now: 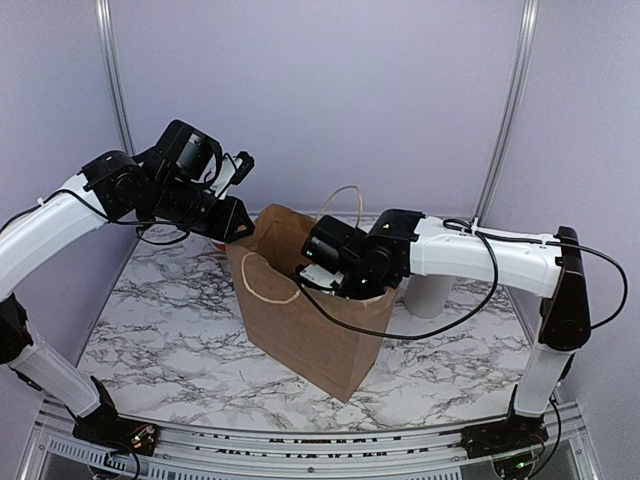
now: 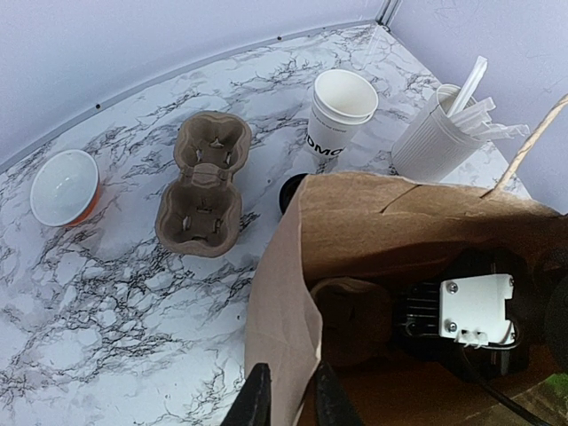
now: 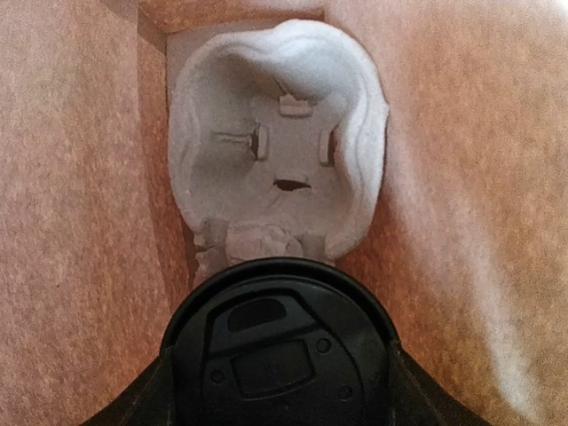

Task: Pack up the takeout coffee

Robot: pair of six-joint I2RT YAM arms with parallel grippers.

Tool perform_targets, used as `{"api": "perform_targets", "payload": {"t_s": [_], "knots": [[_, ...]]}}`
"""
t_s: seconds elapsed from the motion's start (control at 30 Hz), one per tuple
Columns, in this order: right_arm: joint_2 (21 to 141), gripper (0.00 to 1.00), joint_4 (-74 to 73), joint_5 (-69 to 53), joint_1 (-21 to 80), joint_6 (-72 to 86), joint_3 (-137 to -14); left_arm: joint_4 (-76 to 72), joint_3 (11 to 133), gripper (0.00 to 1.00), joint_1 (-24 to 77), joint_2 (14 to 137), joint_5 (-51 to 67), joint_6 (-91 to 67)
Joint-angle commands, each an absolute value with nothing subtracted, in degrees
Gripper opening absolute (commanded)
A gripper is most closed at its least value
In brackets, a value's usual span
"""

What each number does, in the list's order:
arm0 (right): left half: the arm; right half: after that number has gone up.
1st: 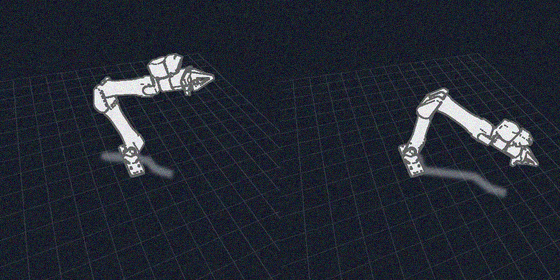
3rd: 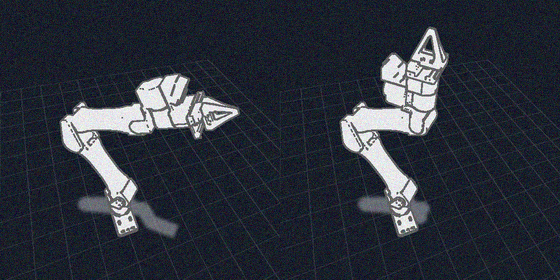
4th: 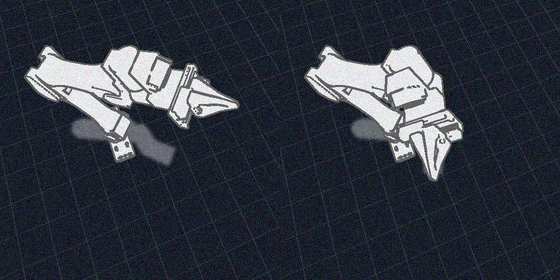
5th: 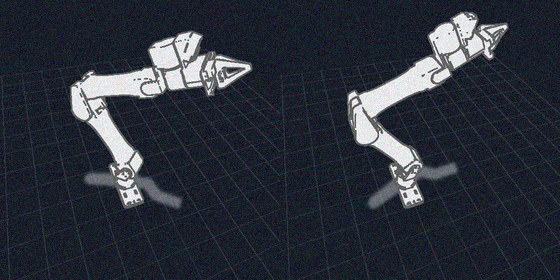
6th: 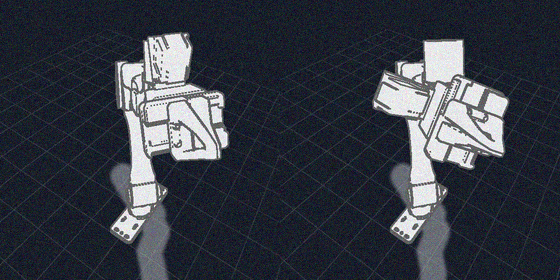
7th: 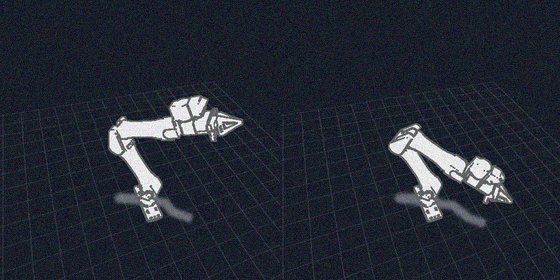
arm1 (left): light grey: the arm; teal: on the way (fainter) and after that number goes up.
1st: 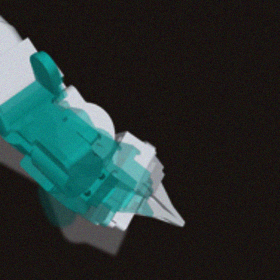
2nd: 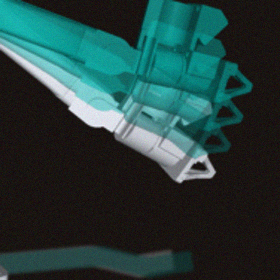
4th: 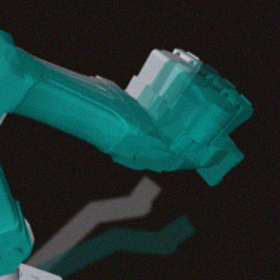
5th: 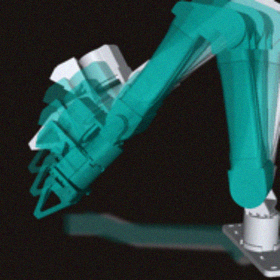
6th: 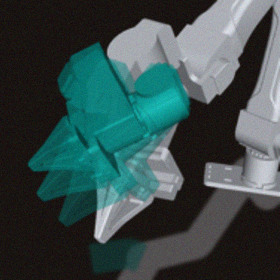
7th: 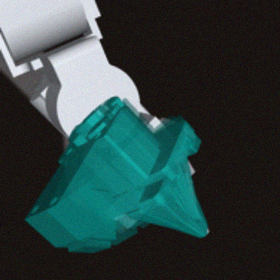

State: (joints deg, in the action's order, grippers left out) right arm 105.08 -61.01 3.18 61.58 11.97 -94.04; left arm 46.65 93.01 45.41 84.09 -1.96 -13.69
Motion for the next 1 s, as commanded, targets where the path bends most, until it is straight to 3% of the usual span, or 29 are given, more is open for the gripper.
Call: {"api": "perform_targets", "payload": {"t_s": [0.0,0.37,0.97], "knots": [[107.25,0.50,-62.48,1.26,61.61,13.15,-91.07,47.72,93.69,0.18,45.09,83.98,-1.88,-13.58],[107.09,0.52,-64.23,2.19,61.65,13.53,-93.36,47.72,93.68,0.18,45.09,84.02,-1.58,-13.54],[107.11,0.67,-72.60,6.16,62.05,14.21,-106.23,47.72,93.69,0.18,45.09,84.01,-1.41,-13.27]]}}
